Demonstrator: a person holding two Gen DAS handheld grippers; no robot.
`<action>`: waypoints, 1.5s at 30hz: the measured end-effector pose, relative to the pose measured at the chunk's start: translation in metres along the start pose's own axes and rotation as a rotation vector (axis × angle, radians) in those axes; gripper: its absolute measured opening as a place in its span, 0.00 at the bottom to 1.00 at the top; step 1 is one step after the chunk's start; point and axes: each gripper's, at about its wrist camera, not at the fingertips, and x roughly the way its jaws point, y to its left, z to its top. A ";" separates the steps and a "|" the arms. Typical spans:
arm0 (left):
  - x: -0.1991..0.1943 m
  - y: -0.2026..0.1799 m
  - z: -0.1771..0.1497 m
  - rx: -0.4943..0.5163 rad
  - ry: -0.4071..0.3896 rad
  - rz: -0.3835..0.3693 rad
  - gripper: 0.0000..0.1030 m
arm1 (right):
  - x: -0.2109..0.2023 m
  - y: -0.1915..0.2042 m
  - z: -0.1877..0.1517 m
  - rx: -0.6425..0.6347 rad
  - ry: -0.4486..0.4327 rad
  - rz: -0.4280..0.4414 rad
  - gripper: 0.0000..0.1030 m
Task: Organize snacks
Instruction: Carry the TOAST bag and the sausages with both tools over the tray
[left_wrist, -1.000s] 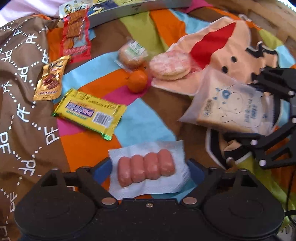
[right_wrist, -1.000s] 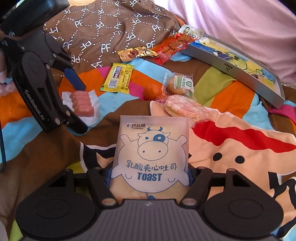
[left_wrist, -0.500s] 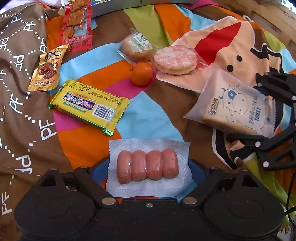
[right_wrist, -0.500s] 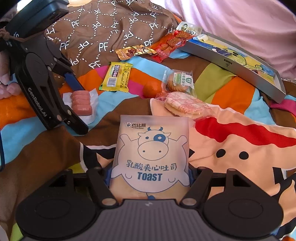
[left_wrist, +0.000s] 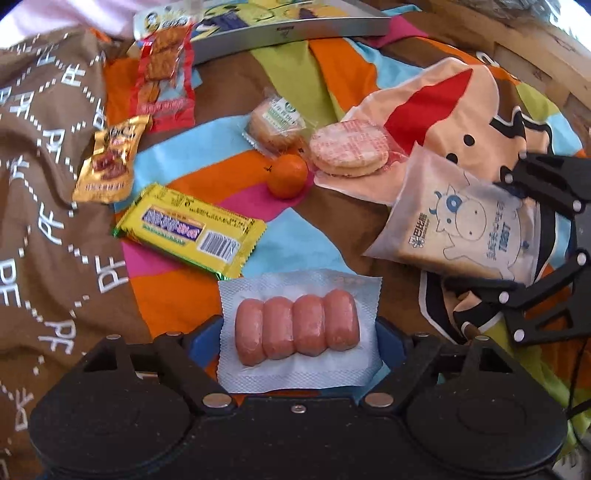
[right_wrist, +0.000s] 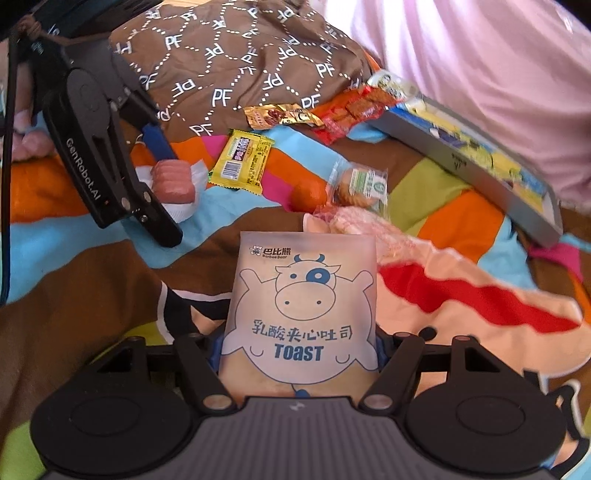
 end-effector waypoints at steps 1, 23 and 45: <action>-0.001 0.000 0.000 0.010 -0.005 0.010 0.83 | 0.000 0.001 0.000 -0.016 -0.004 -0.011 0.70; -0.015 0.043 0.114 -0.097 -0.406 0.209 0.83 | 0.037 -0.096 0.077 -0.046 -0.234 -0.448 0.70; 0.038 0.070 0.307 -0.336 -0.674 0.371 0.84 | 0.125 -0.240 0.149 0.389 -0.277 -0.573 0.71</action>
